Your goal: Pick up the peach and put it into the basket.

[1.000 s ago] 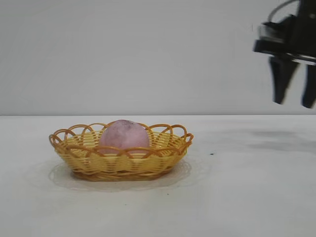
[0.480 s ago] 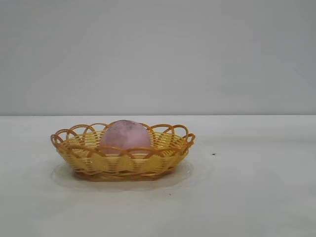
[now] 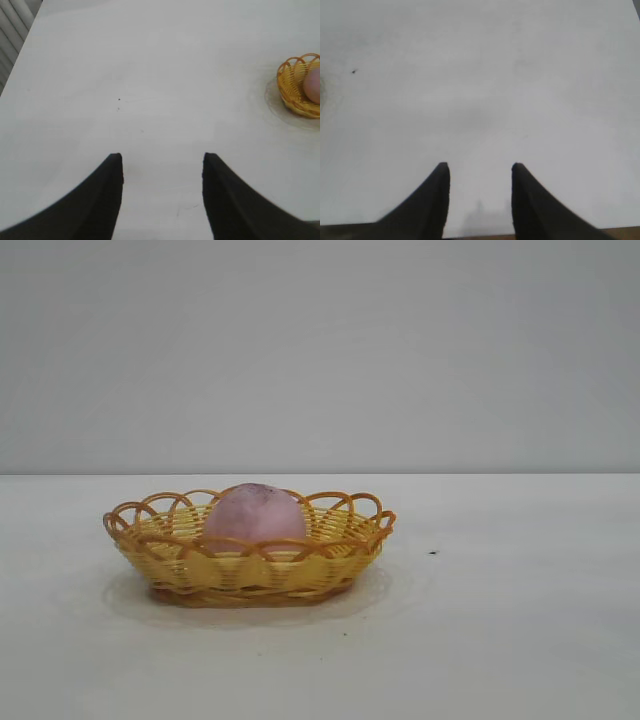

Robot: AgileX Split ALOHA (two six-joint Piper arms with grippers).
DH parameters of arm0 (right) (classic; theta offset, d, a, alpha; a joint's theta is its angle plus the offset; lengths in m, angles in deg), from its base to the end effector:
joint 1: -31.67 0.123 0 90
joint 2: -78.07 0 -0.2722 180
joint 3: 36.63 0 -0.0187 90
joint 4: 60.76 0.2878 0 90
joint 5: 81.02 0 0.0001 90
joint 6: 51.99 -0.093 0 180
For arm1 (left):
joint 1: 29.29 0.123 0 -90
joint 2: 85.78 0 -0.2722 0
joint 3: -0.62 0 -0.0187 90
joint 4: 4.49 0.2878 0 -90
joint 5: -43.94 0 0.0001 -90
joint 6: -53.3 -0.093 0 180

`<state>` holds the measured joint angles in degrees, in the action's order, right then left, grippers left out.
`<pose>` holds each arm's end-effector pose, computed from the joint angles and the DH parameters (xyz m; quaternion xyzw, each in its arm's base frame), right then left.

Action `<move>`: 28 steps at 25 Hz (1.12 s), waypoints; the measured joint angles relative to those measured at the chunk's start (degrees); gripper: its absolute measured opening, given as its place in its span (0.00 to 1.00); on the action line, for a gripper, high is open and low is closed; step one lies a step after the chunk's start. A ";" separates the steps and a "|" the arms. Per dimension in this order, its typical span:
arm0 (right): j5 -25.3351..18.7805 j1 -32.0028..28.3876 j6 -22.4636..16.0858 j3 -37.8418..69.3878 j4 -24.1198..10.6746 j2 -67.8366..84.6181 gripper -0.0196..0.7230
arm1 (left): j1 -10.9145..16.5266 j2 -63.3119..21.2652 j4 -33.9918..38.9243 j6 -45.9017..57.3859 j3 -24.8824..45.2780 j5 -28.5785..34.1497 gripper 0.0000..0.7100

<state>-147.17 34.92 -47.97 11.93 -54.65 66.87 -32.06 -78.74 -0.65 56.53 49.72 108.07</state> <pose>0.0466 0.0117 0.2828 -0.0594 0.8874 0.0502 0.4544 0.0388 0.0037 0.2854 -0.0058 0.8667 0.0073 0.4987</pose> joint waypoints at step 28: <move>0.49 0.00 1.39 0.33 1.47 3.56 0.36 | 0.00 0.00 0.00 0.00 0.00 0.00 0.49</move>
<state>-146.68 34.92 -46.58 12.26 -53.18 70.43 -32.06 -78.74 -0.65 56.53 49.72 108.07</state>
